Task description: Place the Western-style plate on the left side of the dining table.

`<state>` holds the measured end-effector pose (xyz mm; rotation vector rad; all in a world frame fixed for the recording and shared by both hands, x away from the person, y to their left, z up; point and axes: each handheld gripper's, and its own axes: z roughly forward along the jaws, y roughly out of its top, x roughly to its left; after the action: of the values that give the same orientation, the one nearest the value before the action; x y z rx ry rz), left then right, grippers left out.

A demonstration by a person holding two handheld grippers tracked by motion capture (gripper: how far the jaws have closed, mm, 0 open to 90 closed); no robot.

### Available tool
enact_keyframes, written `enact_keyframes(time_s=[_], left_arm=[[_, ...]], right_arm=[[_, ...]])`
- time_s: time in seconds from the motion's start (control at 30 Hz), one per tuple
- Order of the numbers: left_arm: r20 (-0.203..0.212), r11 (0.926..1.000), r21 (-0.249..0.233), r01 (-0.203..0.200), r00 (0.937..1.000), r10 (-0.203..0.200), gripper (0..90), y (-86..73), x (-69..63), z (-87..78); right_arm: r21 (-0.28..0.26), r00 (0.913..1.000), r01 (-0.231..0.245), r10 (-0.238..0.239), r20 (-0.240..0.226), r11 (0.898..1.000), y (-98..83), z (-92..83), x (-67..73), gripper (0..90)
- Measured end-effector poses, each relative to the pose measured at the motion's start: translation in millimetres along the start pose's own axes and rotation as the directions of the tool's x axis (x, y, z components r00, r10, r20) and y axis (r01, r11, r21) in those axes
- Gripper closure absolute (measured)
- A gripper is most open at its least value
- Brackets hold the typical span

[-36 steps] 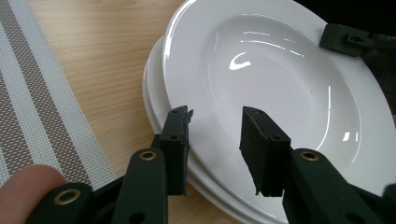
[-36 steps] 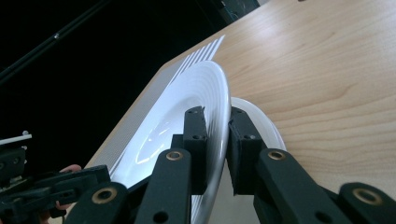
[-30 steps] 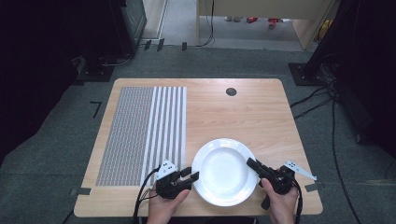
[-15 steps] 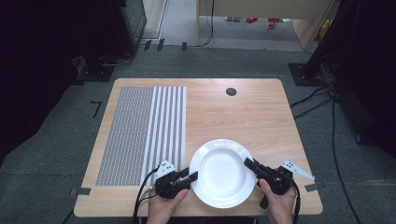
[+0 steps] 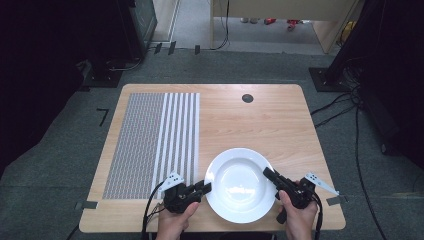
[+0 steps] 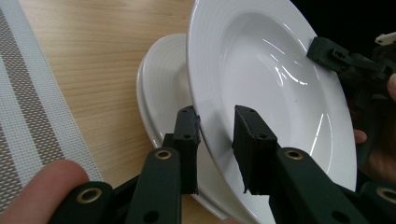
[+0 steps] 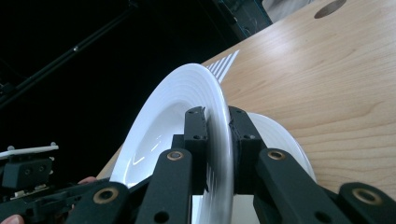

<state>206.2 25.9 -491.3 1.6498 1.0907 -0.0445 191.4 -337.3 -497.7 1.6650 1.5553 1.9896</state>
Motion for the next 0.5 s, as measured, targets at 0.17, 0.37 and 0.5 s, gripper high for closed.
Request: enact_keyframes(time_s=[0.17, 0.37, 0.5], left_arm=[[0.015, 0.9987, -0.010, 0.050, 0.9986, -0.050, 74.4, 1.2, 5.1, -2.5], [0.009, 0.9967, -0.026, 0.077, 0.9970, -0.077, 76.7, 11.1, 12.1, -13.8], [0.017, 0.9952, -0.046, 0.086, 0.9962, -0.086, 77.7, 18.5, 14.5, -22.0]], right_arm=[[0.004, 0.9998, -0.020, 0.020, 0.009, 1.000, -1.0, 1.5, 2.5, 81.2], [0.010, 0.9996, -0.026, 0.026, -0.012, 1.000, -2.3, 7.6, 12.3, 81.9], [0.009, 0.9992, -0.031, 0.031, -0.027, 0.999, -2.1, 11.7, 19.2, 82.0]])
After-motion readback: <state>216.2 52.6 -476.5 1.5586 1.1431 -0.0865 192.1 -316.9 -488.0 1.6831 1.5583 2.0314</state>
